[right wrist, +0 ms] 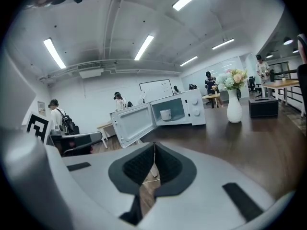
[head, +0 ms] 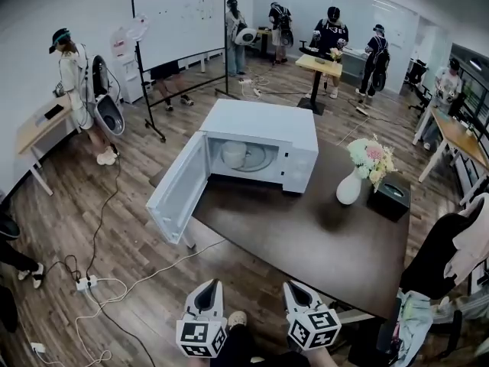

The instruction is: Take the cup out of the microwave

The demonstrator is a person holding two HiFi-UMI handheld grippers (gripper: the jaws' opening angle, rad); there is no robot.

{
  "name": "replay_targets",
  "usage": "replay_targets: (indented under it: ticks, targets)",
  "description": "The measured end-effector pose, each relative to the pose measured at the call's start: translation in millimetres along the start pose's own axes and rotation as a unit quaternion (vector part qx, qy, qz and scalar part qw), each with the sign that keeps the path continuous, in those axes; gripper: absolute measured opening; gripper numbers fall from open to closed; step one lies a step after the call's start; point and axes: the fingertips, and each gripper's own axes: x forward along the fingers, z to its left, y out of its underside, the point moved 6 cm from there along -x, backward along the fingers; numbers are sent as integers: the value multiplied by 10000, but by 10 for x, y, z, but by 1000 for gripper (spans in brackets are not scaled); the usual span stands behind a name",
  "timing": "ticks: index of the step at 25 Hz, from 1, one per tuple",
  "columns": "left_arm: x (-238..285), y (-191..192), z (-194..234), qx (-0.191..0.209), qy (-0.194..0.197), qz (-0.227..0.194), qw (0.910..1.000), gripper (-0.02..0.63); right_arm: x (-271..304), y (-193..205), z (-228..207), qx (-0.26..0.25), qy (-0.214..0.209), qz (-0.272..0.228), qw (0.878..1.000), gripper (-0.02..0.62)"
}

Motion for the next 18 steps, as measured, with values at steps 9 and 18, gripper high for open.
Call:
replay_targets:
  ticks: [9, 18]
  targets:
    - [767, -338, 426, 42, 184, -30, 9998, 6, 829, -466, -93, -19, 65, -69, 10000, -5]
    - [1244, -519, 729, 99, 379, -42, 9992, 6, 1302, -741, -189, -73, 175, -176, 9997, -5]
